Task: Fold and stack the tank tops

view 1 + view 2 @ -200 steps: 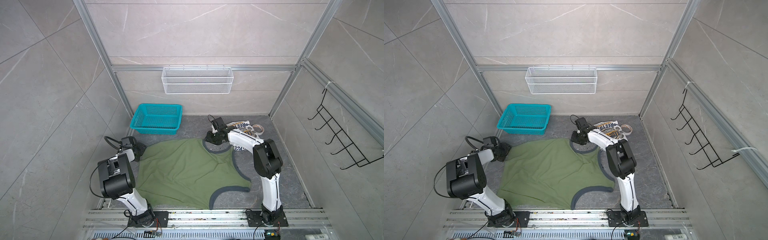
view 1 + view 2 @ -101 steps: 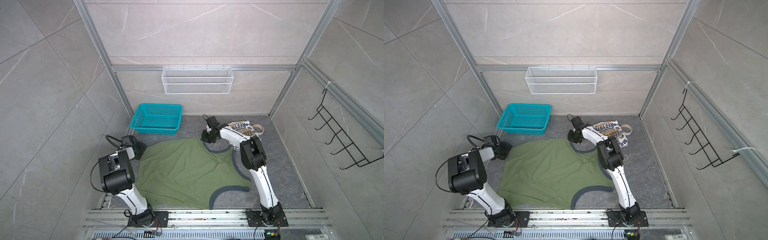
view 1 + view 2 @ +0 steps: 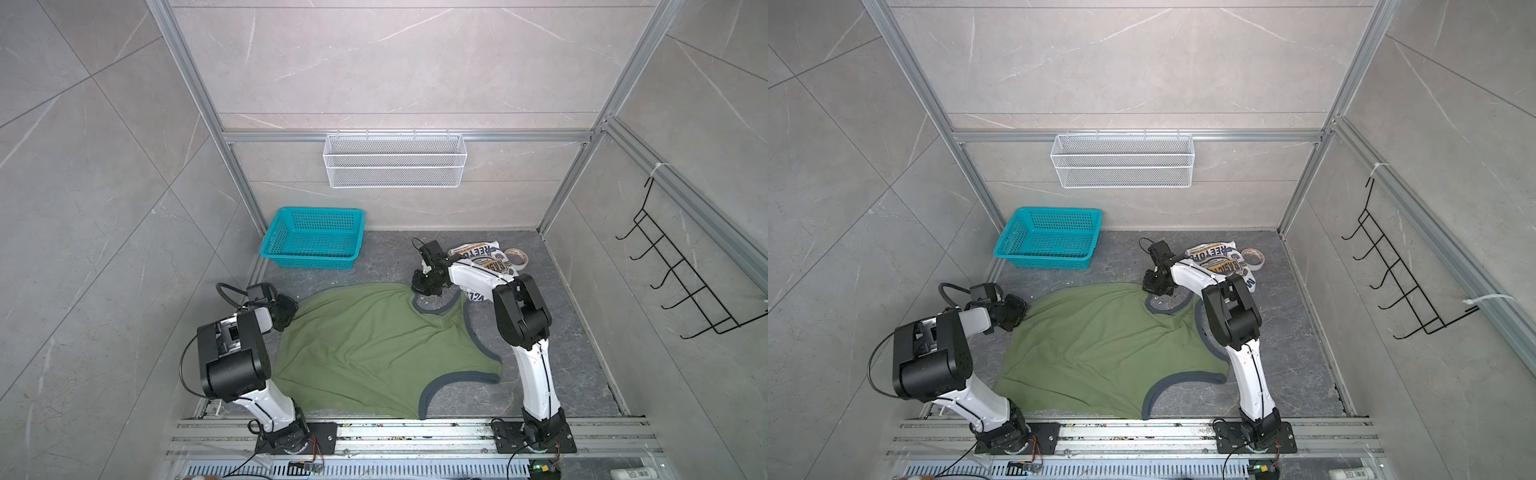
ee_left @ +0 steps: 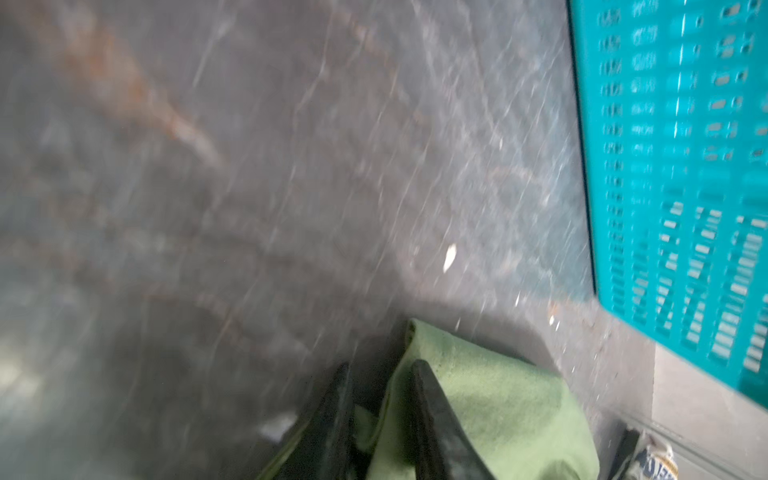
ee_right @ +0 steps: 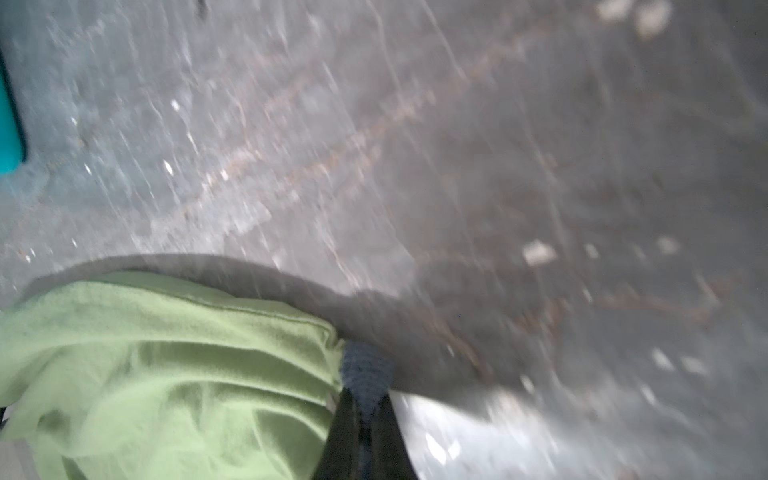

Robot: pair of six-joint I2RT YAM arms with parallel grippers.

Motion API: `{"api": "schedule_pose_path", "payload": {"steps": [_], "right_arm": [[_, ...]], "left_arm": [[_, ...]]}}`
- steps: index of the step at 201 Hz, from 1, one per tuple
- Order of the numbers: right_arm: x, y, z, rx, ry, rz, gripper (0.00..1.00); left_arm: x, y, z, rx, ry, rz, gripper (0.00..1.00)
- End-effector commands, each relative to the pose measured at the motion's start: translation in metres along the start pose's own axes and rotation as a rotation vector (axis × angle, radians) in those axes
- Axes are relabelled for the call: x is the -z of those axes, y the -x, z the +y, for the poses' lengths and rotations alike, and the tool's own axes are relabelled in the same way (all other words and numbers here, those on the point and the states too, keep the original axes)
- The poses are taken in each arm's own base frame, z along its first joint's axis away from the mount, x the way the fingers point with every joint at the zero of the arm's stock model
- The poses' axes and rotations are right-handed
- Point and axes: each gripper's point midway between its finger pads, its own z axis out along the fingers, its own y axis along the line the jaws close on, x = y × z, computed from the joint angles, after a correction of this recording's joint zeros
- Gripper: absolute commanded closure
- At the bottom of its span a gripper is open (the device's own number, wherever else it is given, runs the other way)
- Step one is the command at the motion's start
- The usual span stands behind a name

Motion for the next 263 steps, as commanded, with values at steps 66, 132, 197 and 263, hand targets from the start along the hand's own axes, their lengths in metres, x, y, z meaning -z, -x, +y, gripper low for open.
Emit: {"api": "schedule_pose_path", "payload": {"steps": [66,132,197,263], "right_arm": [[0.034,-0.054,-0.04,0.047,-0.043,-0.033,0.99],[0.031,-0.057,-0.047,0.062,-0.07,-0.031,0.98],[0.027,-0.056,-0.043,0.063,-0.059,-0.025,0.98],[0.026,-0.057,-0.044,0.066,-0.07,-0.022,0.98]], "left_arm": [[0.061,-0.089,0.03,-0.026,0.008,0.008,0.57],[0.088,-0.02,-0.05,-0.148,-0.058,-0.107,0.38],[0.027,-0.008,-0.05,-0.179,0.056,0.051,0.38],[-0.004,-0.059,-0.056,-0.236,0.046,0.248,0.41]]}}
